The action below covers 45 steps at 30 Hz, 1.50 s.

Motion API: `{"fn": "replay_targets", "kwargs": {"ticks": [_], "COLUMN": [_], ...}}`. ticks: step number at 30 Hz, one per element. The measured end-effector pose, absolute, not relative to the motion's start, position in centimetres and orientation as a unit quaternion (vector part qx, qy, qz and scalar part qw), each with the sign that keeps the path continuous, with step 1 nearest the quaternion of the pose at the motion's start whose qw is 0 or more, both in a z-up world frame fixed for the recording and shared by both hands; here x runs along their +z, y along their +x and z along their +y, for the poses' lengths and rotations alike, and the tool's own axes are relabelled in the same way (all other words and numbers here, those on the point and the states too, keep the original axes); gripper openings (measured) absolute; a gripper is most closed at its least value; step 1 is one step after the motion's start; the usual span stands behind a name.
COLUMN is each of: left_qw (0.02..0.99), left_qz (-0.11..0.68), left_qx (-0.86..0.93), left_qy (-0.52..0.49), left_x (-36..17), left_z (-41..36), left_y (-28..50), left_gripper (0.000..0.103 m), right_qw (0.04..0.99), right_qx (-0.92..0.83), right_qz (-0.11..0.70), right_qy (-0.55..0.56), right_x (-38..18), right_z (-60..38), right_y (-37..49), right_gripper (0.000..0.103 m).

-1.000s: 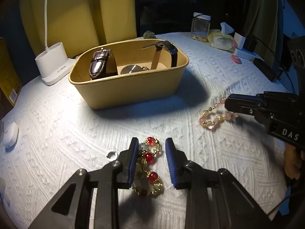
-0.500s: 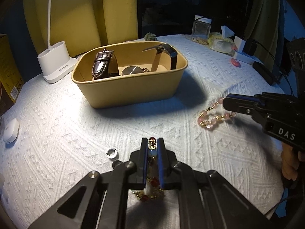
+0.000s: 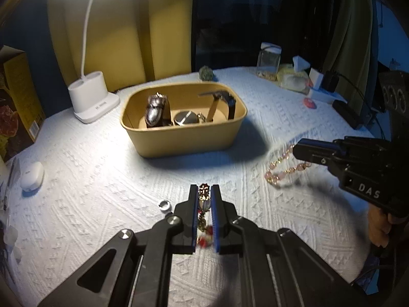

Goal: Organize jewelry
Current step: 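Carry both bracelets into the tan tray and open both tools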

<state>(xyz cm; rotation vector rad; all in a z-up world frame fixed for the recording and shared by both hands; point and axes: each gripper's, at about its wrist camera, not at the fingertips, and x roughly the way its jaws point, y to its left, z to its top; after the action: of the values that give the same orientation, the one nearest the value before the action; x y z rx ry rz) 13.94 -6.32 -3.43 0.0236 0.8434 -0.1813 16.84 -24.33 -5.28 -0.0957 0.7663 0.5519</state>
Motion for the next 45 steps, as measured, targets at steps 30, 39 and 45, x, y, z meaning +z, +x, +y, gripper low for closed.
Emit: {"fn": "replay_targets", "kwargs": {"ticks": [30, 39, 45], "left_qw": [0.941, 0.94, 0.935], "left_qz": [0.331, 0.329, 0.337], "left_qx": [-0.073, -0.081, -0.101], "left_qy": [-0.01, -0.037, -0.04], "left_x": [3.4, 3.1, 2.8], "left_z": [-2.6, -1.8, -3.3], "left_y": [18.5, 20.8, 22.5], "left_gripper": [0.008, 0.008, 0.008], "right_qw": [0.911, 0.905, 0.903], "right_qx": [0.271, 0.277, 0.282], "right_qz": [0.305, 0.319, 0.325], "right_qy": [-0.068, -0.055, -0.019], "right_x": [1.5, 0.4, -0.4], "right_z": [-20.8, -19.5, -20.8], "right_y": [24.4, 28.5, 30.0], "right_gripper": [0.008, 0.009, 0.035]}}
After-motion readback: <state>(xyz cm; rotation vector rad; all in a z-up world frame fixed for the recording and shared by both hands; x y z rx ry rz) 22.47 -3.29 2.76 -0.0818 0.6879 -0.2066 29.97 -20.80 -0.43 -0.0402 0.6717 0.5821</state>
